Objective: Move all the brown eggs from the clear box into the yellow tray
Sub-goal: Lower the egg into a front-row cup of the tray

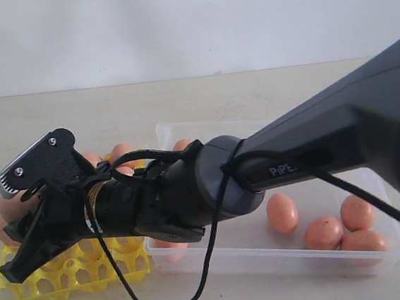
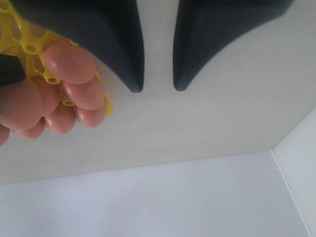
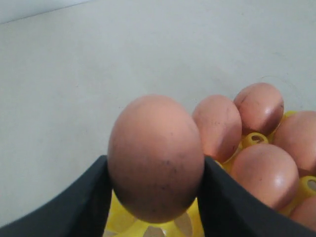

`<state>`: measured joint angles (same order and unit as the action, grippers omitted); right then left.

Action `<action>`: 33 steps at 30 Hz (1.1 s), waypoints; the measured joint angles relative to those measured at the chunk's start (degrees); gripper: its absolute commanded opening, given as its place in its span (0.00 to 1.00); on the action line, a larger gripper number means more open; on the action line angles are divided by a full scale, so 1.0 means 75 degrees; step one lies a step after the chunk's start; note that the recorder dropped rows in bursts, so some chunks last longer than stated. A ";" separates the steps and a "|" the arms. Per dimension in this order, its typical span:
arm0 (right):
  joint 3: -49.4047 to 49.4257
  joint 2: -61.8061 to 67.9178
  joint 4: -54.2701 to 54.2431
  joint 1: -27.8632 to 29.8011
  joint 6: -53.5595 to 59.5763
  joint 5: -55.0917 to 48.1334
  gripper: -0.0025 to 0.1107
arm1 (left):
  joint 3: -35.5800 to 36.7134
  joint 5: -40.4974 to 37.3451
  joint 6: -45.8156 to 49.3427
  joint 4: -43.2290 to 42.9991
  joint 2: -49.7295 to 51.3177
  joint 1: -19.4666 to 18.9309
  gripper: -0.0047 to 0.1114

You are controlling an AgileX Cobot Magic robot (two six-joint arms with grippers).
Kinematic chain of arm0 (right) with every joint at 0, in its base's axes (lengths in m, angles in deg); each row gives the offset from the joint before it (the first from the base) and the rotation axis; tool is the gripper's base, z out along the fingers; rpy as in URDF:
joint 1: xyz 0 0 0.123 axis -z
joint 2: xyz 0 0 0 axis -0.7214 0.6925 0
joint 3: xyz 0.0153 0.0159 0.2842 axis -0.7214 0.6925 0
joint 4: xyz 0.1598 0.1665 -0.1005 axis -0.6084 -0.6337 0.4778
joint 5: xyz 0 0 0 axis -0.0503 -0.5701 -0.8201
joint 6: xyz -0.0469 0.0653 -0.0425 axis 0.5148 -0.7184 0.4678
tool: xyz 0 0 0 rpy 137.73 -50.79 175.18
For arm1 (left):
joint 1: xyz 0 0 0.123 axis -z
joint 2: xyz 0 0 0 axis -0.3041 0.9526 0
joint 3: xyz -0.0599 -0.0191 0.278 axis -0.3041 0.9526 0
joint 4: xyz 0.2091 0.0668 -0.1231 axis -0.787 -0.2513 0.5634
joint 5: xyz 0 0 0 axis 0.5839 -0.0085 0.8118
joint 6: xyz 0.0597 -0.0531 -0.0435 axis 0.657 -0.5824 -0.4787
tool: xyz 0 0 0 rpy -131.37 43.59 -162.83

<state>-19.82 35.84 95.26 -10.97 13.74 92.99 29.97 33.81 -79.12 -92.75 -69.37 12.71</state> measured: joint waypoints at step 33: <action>-0.0390 0.0606 -0.0025 0.0213 0.0174 -0.0357 0.03 | 0.0000 0.0000 0.0000 0.0000 0.0000 0.0000 0.23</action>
<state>-22.75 40.38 95.07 -9.38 15.05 90.32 29.97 33.81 -79.12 -92.75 -69.37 12.71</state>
